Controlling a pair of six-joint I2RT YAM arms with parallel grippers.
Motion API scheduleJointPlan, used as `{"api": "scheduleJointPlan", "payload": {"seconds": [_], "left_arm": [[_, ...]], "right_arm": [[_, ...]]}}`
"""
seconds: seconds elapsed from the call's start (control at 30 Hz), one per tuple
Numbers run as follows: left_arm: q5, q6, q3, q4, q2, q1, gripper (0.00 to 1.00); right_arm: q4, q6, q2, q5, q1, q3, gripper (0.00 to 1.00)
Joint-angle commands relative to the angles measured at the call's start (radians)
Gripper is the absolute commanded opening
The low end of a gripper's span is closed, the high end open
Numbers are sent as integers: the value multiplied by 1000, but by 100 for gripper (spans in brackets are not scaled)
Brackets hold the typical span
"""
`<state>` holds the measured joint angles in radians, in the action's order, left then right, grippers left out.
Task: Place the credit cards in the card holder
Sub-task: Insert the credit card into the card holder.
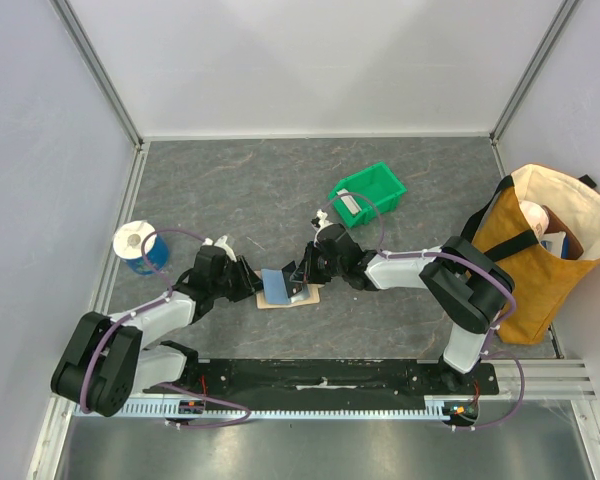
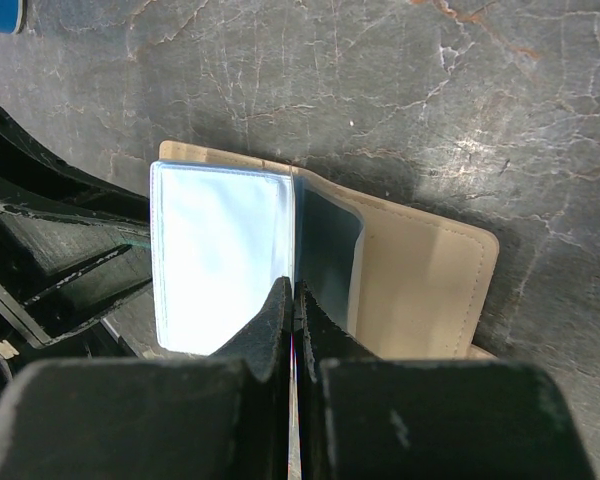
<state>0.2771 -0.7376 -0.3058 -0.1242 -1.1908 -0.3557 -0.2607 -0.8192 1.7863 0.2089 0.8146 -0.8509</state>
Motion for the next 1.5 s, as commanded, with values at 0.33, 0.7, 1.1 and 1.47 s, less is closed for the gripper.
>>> {"api": "scheduleJointPlan", "payload": {"seconds": [0.33,0.7,1.1,1.47], "left_arm": [[-62,30,-13,58,16,6,24],[-64,27,-12,55,17,9,10],[-62,21,-15,49,-9,11,2],[-53,-19,-9,8,-58,9,2]], "right_arm": [[-2,12,16,7,-5,-13,0],[0,12,16,14,-6,-16,0],[-86,-21,-59,6,-57,67,0],[-305,-112,-25,112,-63,138,0]]}}
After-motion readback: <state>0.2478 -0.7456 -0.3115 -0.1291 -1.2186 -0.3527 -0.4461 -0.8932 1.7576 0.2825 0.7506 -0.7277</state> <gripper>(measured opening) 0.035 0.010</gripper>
